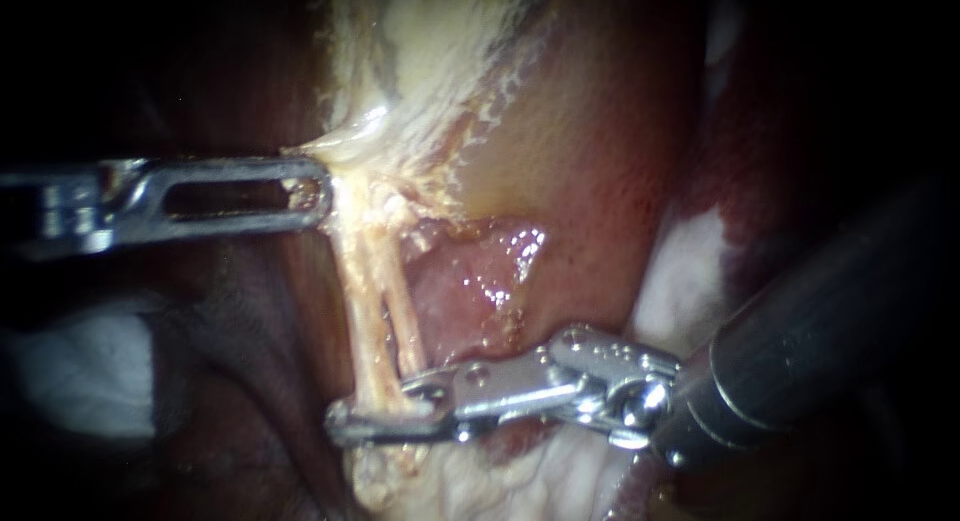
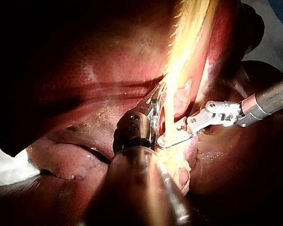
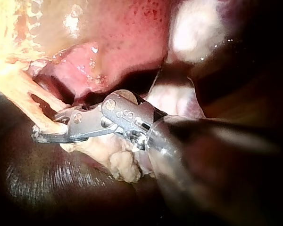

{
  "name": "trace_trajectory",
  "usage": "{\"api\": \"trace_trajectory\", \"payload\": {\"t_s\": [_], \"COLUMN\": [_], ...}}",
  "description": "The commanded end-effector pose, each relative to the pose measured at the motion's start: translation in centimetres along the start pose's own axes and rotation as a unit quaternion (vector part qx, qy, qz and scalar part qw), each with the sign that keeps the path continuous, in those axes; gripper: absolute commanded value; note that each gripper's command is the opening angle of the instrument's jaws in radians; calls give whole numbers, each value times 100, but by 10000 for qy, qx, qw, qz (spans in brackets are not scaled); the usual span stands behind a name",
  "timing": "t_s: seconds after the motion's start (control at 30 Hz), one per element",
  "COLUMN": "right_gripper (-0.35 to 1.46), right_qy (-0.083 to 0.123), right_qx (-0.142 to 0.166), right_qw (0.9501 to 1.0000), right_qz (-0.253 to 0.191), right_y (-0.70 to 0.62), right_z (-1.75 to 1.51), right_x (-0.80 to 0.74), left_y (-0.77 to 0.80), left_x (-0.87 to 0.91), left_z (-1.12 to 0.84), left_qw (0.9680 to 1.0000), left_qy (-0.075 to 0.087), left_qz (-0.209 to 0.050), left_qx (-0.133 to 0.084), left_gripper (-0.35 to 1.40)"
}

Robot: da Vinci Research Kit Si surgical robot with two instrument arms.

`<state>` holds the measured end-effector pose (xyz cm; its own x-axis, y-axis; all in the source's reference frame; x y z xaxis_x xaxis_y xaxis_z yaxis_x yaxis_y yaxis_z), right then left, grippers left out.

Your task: Going back first clip left tube

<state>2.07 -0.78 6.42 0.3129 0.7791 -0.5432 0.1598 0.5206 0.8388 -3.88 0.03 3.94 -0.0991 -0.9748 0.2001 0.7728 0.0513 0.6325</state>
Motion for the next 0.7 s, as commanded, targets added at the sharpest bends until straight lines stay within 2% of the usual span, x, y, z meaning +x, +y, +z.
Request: {"api": "trace_trajectory", "payload": {"t_s": [0.03,0.2,0.23,0.27,0.33,0.37,0.5,0.7], "right_gripper": [-35,-31,-2,18,44,49,58,60], "right_qy": [-7,-28,-29,-28,1,35,143,269], "right_qx": [-5,9,13,10,-88,-115,-115,-124], "right_qw": [10000,10000,10000,10000,10000,9999,9982,9947], "right_qz": [4,-3,-5,-4,-31,-121,-570,-989], "right_y": [0,-1,-1,0,1,2,6,11], "right_z": [1,2,3,4,9,11,19,28], "right_x": [0,0,0,1,3,4,8,12], "left_y": [0,-1,-2,-2,-2,-2,-3,-6], "left_x": [0,0,0,0,0,0,1,2], "left_z": [-1,-2,-2,-2,-2,-1,-2,-3], "left_qw": [10000,10000,10000,10000,10000,10000,10000,10000], "left_qy": [-1,-3,-3,-3,-4,-5,-9,-14], "left_qz": [-1,-3,-3,-3,-3,-4,-4,-10], "left_qx": [-1,-4,-4,-4,-5,-6,-9,-17], "left_gripper": [-35,-35,-35,-35,-35,-35,-35,-35]}}
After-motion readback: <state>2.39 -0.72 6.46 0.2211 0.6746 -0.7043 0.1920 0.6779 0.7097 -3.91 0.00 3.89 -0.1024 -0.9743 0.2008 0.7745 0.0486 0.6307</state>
